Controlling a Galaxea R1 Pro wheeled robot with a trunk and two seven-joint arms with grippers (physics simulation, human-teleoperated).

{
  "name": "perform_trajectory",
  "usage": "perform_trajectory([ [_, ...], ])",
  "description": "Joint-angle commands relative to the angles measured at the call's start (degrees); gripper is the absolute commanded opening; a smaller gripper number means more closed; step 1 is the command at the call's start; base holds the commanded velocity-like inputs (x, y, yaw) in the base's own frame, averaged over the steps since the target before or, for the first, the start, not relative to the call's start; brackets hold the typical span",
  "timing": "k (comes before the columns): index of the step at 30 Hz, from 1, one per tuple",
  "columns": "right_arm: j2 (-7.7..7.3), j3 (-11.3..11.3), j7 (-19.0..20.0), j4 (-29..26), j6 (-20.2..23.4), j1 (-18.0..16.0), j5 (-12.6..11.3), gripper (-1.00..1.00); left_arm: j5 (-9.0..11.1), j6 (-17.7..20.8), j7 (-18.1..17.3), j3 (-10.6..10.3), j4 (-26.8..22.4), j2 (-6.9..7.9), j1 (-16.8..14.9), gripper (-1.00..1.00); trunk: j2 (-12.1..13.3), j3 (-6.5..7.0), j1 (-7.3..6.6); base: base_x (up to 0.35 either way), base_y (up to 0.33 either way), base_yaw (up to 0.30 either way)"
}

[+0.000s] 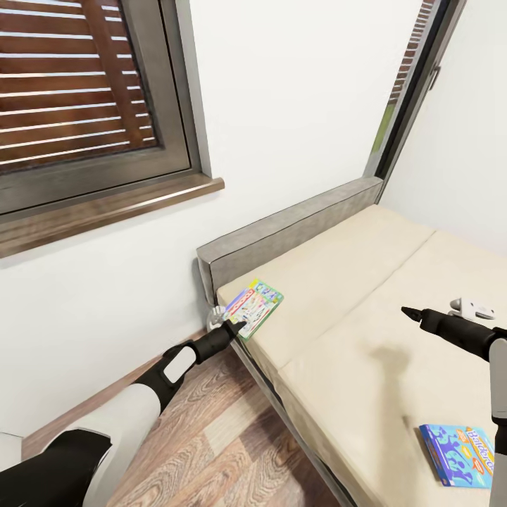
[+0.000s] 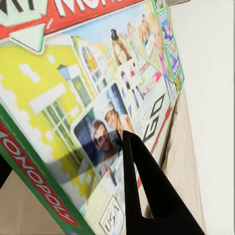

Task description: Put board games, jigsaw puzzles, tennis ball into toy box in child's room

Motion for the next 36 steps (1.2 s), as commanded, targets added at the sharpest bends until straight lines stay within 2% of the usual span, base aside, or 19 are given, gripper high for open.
perform_trajectory([
  [1, -0.02, -0.06, -0.18, -0.03, 0.34, -0.03, -0.51, 1.00, 0.55, 0.36, -0.17, -0.19, 0.01, -0.01, -0.02, -1.00, -0.02, -0.04, -0.01, 0.000, 0.000, 0.000],
  [31, -0.13, 0.07, -0.08, -0.03, 0.34, -0.02, -0.51, 1.00, 0.43, 0.50, -1.10, -0.37, -0.74, -0.18, 1.30, -1.00, -0.02, -0.04, -0.01, 0.000, 0.000, 0.000],
  [34, -0.13, 0.15, -0.07, -0.03, 0.34, 0.00, -0.51, 1.00, 0.23, 0.87, -1.15, -0.77, -1.78, -0.19, 1.66, -1.00, -0.02, -0.04, -0.01, 0.000, 0.000, 0.000],
  [36, -0.14, 0.19, -0.06, -0.01, 0.34, 0.00, -0.51, 1.00, -0.28, 1.98, -1.00, -2.11, -3.14, -0.23, 1.96, -1.00, -0.02, -0.04, -0.01, 0.000, 0.000, 0.000],
])
